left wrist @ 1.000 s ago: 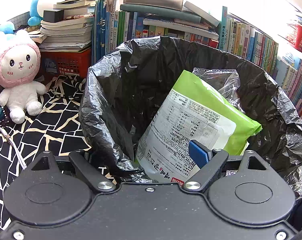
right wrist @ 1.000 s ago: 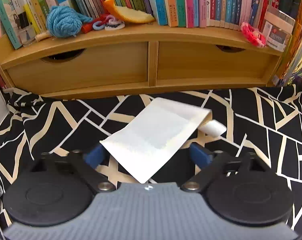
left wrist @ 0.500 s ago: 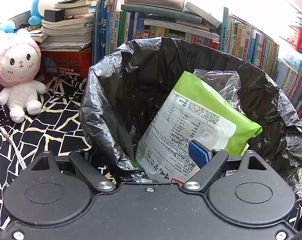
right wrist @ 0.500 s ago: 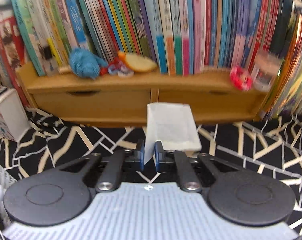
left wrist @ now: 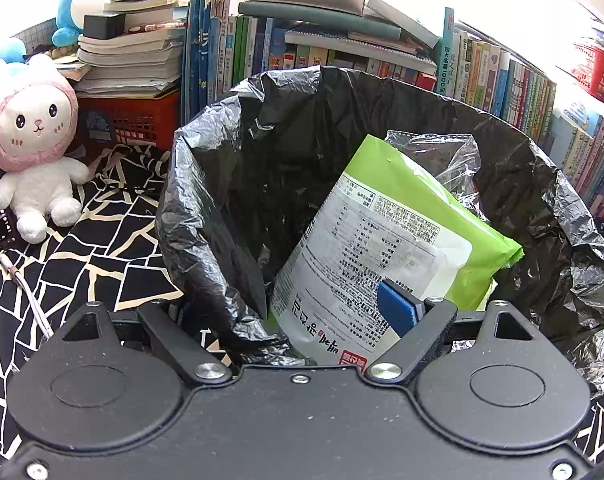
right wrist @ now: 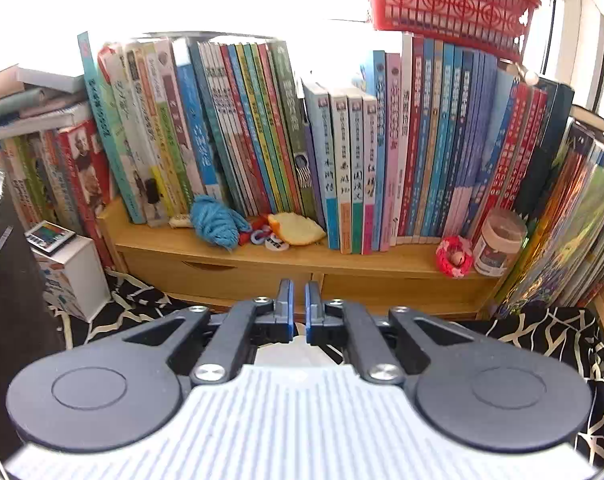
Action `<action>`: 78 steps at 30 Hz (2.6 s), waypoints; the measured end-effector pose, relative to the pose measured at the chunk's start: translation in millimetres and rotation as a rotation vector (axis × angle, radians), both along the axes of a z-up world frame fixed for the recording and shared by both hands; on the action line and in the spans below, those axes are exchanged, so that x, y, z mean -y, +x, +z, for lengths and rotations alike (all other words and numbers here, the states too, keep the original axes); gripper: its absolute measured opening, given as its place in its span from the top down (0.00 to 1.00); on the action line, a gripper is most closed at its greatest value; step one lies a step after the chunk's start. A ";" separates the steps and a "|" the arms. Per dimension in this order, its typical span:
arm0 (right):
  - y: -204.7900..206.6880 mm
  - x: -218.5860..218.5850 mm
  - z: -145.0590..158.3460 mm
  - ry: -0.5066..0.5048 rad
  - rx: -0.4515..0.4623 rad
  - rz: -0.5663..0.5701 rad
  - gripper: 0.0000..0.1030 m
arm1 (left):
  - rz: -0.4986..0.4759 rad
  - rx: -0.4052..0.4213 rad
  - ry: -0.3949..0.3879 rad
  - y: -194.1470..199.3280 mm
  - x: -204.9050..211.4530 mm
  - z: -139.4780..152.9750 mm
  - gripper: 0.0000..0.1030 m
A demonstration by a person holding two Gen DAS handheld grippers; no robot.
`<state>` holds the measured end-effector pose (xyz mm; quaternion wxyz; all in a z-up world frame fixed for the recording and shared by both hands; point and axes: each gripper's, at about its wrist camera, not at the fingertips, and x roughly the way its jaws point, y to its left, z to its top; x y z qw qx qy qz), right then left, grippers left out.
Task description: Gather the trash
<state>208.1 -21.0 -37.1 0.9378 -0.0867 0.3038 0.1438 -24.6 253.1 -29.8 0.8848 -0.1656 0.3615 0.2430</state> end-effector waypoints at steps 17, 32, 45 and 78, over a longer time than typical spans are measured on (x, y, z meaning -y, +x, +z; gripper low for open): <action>-5.2 10.9 -51.6 0.060 -0.129 -0.055 0.60 | -0.002 0.005 -0.007 -1.4 -0.6 -0.5 0.17; 41.1 -6.7 -133.5 -0.003 -0.155 -0.068 0.00 | 0.007 0.027 -0.013 -1.7 -3.6 -0.2 0.17; 68.1 -20.4 -153.0 -0.010 -0.218 -0.069 0.29 | 0.011 0.051 -0.016 0.8 -9.4 -0.5 0.17; 4.3 -8.1 12.1 0.066 -0.012 0.006 0.94 | 0.005 0.020 -0.022 -1.5 -8.1 -3.2 0.17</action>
